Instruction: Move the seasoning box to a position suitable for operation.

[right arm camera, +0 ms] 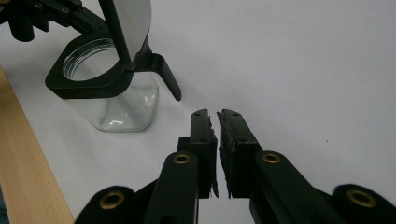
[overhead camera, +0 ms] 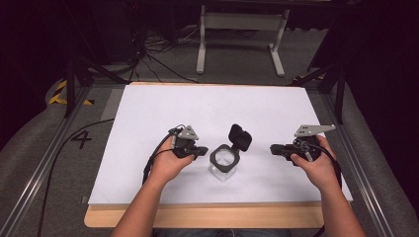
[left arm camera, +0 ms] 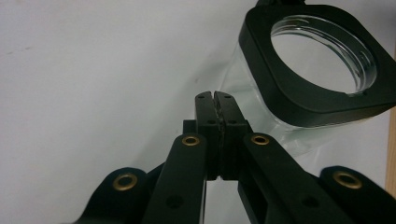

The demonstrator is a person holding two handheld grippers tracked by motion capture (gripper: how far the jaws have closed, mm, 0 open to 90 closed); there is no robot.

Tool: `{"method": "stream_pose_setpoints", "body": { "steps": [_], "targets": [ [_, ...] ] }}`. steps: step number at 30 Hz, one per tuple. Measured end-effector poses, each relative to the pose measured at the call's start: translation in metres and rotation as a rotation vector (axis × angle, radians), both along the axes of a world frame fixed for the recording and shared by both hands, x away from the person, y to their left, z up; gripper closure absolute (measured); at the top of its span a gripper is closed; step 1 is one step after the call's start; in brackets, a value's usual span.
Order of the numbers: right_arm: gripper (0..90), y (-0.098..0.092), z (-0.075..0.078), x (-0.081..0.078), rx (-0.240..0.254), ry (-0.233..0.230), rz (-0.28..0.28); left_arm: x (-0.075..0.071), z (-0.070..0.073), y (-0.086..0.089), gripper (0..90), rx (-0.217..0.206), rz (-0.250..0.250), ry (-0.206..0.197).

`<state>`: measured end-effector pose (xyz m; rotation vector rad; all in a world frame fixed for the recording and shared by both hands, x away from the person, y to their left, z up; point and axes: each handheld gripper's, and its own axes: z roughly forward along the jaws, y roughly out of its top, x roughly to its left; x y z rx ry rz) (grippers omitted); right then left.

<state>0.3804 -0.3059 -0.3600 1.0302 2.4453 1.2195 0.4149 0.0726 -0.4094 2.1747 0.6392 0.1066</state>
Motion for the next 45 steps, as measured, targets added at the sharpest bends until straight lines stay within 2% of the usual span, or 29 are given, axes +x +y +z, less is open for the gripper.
{"method": "stream_pose_setpoints", "body": {
  "steps": [3,7,9,13,17,19,20,27,31,36,38,40,45],
  "targets": [
    [83.8,0.001,0.0,-0.001,0.001,0.003,0.003,0.0,-0.003,-0.005,89.5,0.011,-0.025,0.026],
    [83.7,0.0,0.0,0.0,0.001,0.003,0.003,-0.002,-0.005,-0.01,89.2,0.018,-0.043,0.035],
    [83.7,0.001,0.0,0.0,0.003,0.006,0.003,-0.003,-0.004,-0.01,89.7,0.036,-0.047,0.028],
    [83.7,0.002,0.0,-0.001,-0.003,0.005,0.007,-0.004,-0.004,-0.01,89.9,0.043,-0.043,0.027],
    [83.7,0.003,0.0,0.0,-0.004,0.004,0.01,-0.006,-0.001,-0.011,89.9,0.051,-0.063,0.045],
    [83.7,0.003,0.0,-0.001,-0.001,0.006,0.009,-0.006,0.0,-0.011,89.9,0.048,-0.068,0.04],
    [83.7,0.003,0.0,0.0,-0.002,0.001,0.01,-0.009,0.002,-0.013,89.9,0.066,-0.093,0.051],
    [83.7,0.006,0.001,0.001,0.0,0.004,0.017,-0.019,0.008,-0.017,89.9,0.113,-0.122,0.068],
    [83.7,0.009,0.0,0.002,-0.003,0.008,0.027,-0.025,0.01,-0.017,89.9,0.142,-0.141,0.093],
    [83.7,0.011,0.001,0.003,-0.006,0.004,0.036,-0.03,0.011,-0.021,89.8,0.185,-0.191,0.113],
    [83.7,0.011,0.0,0.003,-0.005,0.004,0.036,-0.032,0.01,-0.022,89.9,0.188,-0.191,0.129],
    [83.7,0.012,0.0,0.003,-0.004,0.006,0.037,-0.032,0.01,-0.022,89.8,0.206,-0.195,0.122],
    [83.7,0.011,0.001,0.003,-0.004,0.006,0.037,-0.032,0.015,-0.016,89.5,0.164,-0.19,0.119]
  ]
}}
